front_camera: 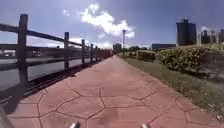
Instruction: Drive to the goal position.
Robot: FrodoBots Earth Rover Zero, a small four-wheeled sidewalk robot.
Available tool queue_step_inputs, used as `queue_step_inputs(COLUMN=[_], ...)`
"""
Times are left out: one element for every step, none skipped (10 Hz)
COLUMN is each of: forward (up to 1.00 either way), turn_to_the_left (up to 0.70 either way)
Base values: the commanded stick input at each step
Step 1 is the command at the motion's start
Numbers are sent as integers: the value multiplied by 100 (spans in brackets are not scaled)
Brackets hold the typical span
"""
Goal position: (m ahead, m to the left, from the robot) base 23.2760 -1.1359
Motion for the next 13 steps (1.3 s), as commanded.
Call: queue_step_inputs(forward=[85, 85, 85, 85, 85, 85, 85, 85, 85, 85, 85, 85, 85], turn_to_the_left=[0, 0, 0, 0, 0, -2, -34, -20, 0, 0, 0, 0, 0])
